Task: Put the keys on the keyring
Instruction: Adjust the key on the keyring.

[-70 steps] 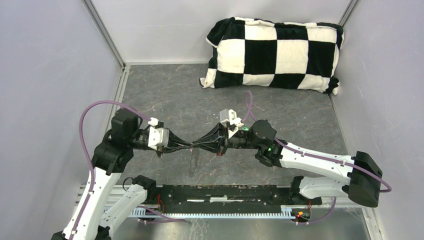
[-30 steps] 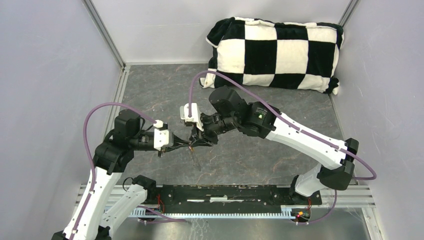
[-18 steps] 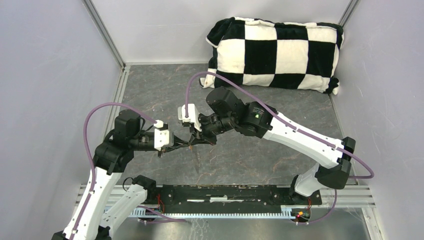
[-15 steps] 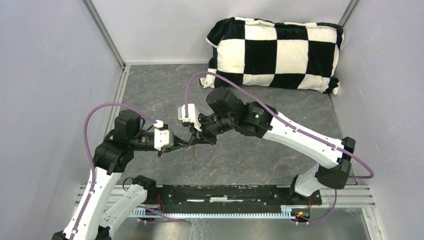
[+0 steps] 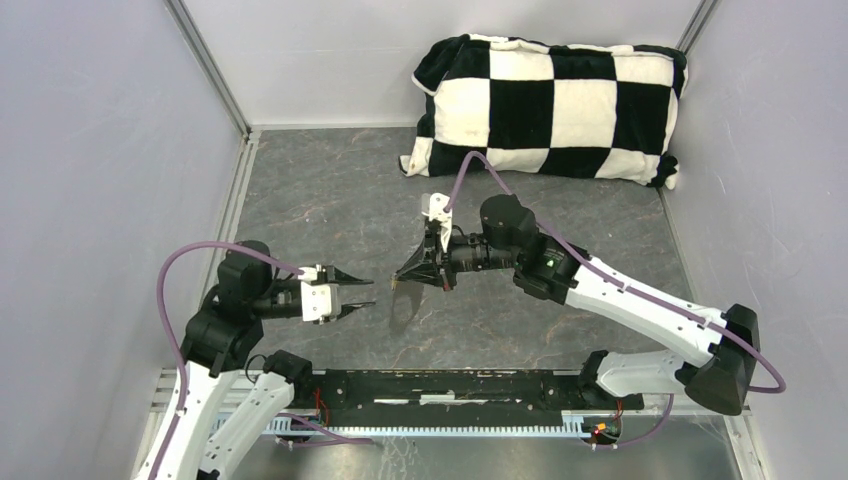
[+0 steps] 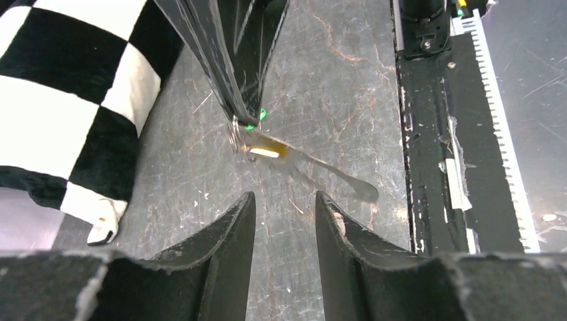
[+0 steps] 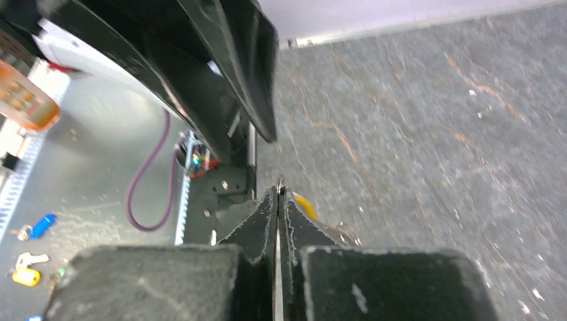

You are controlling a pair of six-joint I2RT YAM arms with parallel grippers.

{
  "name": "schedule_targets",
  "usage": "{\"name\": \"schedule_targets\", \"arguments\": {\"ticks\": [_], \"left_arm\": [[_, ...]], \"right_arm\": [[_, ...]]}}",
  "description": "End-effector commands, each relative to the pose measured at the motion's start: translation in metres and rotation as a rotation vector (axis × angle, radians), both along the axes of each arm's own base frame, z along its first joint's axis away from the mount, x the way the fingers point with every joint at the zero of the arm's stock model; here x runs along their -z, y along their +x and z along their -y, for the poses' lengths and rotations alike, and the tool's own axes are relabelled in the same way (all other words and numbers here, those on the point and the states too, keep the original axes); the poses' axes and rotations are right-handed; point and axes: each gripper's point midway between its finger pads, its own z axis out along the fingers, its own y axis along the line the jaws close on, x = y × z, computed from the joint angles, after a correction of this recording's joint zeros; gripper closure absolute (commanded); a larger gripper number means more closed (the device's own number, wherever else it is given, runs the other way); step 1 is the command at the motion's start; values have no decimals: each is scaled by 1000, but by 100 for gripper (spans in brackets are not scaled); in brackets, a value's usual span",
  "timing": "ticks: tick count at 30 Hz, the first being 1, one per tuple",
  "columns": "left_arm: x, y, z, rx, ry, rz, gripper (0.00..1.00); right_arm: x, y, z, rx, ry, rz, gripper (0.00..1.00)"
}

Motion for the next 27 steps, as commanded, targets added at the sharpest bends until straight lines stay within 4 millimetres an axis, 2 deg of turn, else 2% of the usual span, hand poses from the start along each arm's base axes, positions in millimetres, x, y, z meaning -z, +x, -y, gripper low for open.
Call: {"name": "schedule_targets", "arguments": {"ticks": [1,8,16,21,23,27], "left_arm": [[-7,8,6,-29,-90,14,54],[-20,26,10,-89,-189,64,52],[-26,7,16,0,-214,24,49],[-25,4,16,9,-218,12,49],[-25,6,15,3,-215,23,49],[-25,13,11,-32,-191,110,59]], "right_arm": [[-68,-17,-8,-66,312,9,100],[-67,-18,-15,-83,370,-45,100],[-65,-15,-23,-80,397,-61,100],[-63,-15,-29,-69,397,-52,100],[-63,-17,-31,-68,399,-52,100],[-62,-15,-31,-42,407,-55,100]]}}
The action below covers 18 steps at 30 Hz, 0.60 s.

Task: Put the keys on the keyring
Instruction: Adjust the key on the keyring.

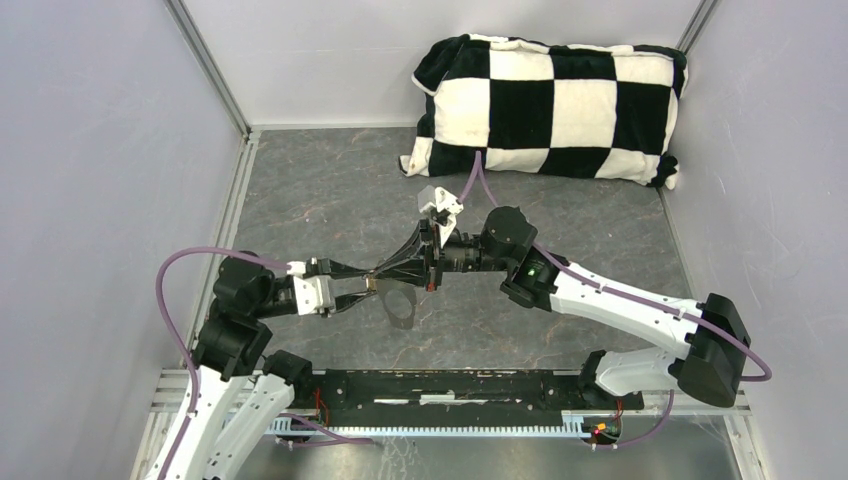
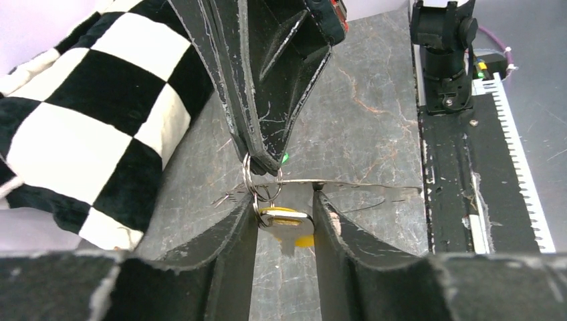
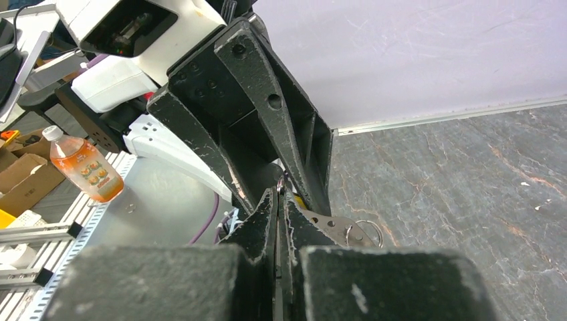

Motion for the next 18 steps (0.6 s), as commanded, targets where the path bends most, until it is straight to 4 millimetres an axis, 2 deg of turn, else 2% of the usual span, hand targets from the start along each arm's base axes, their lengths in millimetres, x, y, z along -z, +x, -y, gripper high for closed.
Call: {"name": "schedule_targets", "arguments": {"ticks": [1,7,11,18], "left_arm": [[-9,2,-4,-23,7,115,59],[-11,5,-15,-90,35,248,65],[-21,6,-18,-120,9,317,68],[-12,-3,-15,-61,37,347,81]], "right_arm": [[-19,1,0,38,85,33,100],[-19,5,7,86,118,3,100],[-18,5,6,83,136,-19,100],[-20,5,6,88,157,-38,100]]}}
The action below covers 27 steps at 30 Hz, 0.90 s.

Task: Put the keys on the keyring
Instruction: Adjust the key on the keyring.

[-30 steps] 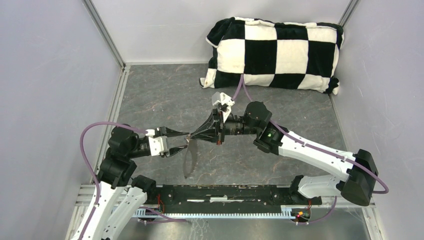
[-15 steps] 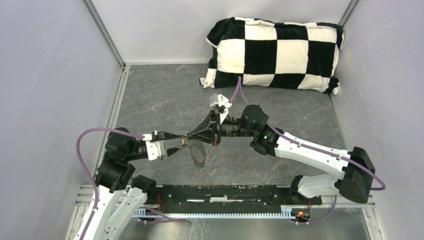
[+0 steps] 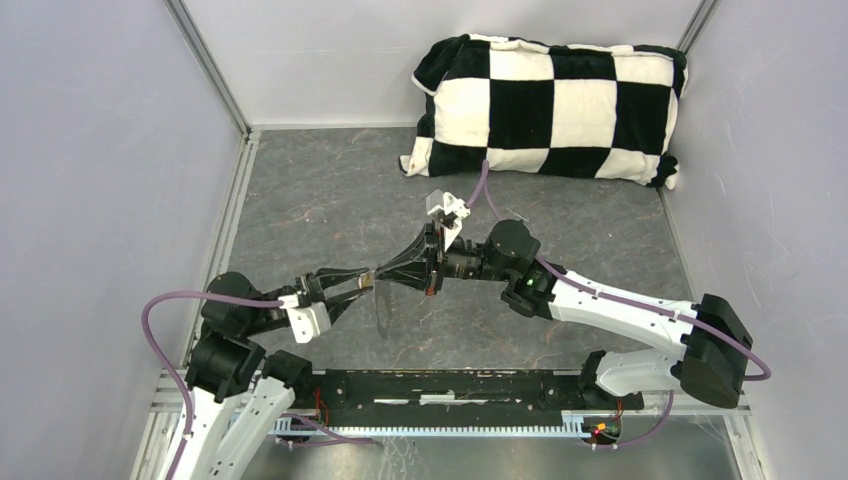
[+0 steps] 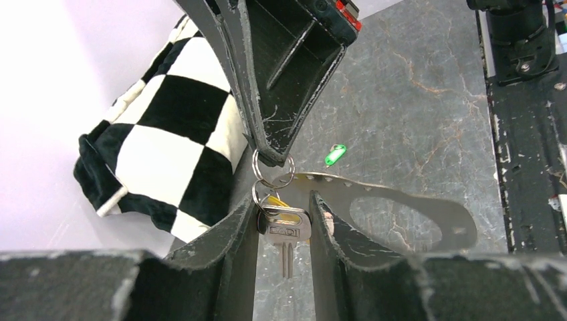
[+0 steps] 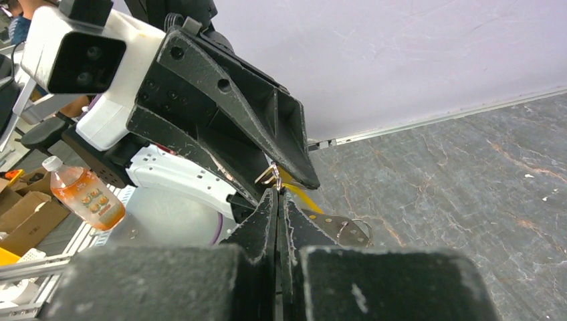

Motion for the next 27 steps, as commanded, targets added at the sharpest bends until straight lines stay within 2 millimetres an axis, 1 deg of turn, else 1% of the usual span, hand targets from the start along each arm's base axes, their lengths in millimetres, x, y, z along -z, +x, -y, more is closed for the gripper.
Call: {"name": "schedule_targets", "arguments": {"ticks": [1,8,14,19,24,27], "left_arm": [[-1,-3,0,25,38,117,81],[6,-7,-3,40,83,251,86],[16,-9,-1,91,161,357,87],[14,-4,2,109,182,400,87],[23,-5,3,150,238,423,87],[23,-6,2,148,240,426,87]], "right_arm": [[-28,1,4,23,99,22,100],[-28,-2,2,6,117,-3,100],[-27,-7,-1,-16,144,-39,100],[-27,-6,-5,-11,159,-63,100],[-28,1,-4,39,184,-91,99],[-28,4,-4,58,201,-103,100]]}}
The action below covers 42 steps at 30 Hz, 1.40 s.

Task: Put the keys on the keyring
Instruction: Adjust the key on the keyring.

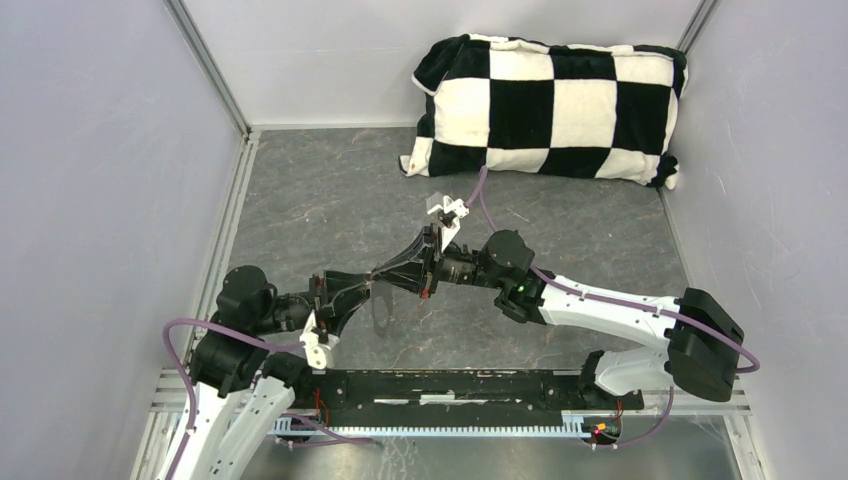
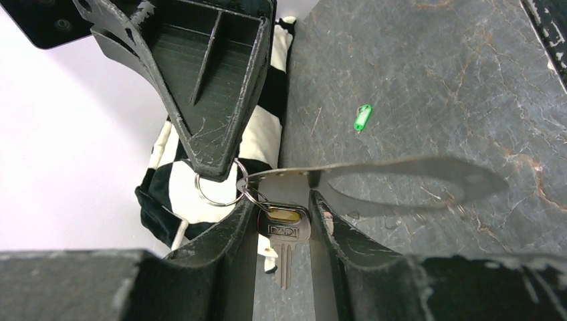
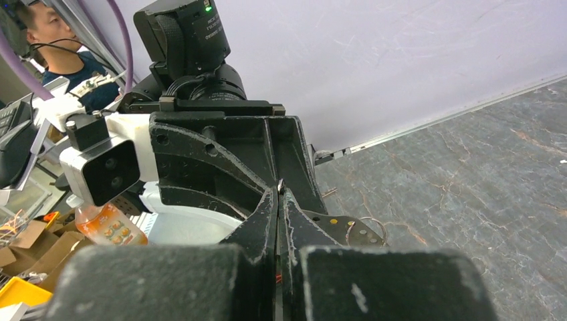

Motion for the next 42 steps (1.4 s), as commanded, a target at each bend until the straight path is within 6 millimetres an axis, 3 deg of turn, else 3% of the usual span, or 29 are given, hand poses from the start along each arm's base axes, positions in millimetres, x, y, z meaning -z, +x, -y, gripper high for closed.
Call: {"name": "schedule_targets", "arguments": {"ticks": [1,9,11,15,17,20,21,24,28,30,37,42], "left_arm": [[-4,-7,1,46,27,62,86],[-6,-8,1,36,20,34,79],[-6,-6,-1,13,6,-1,63],[-8,-2,-4,-44,-23,-70,52],[-9,0,-7,-83,-41,-125,29],[-4,4,-14,-160,-55,-224,6],[-2,4,-16,-183,-60,-259,2],[6,-1,-16,-205,-73,-415,0],[26,-30,-6,-86,-20,-606,0],[35,-33,-3,-62,-12,-666,0],[62,-12,5,-84,-21,-753,0],[76,3,3,-95,1,-574,0]], "right_arm": [[-34,3,4,45,137,18,100],[-31,-2,3,28,134,23,100],[-30,0,4,42,117,37,100],[-35,6,9,92,87,97,100],[-37,9,10,112,70,125,100],[-43,12,13,133,59,164,100],[-45,14,14,142,53,175,100],[-52,21,17,180,26,217,100],[-62,33,22,242,8,271,100],[-71,38,23,269,14,290,100],[-93,47,22,293,47,303,100],[-110,58,28,367,96,265,100]]}}
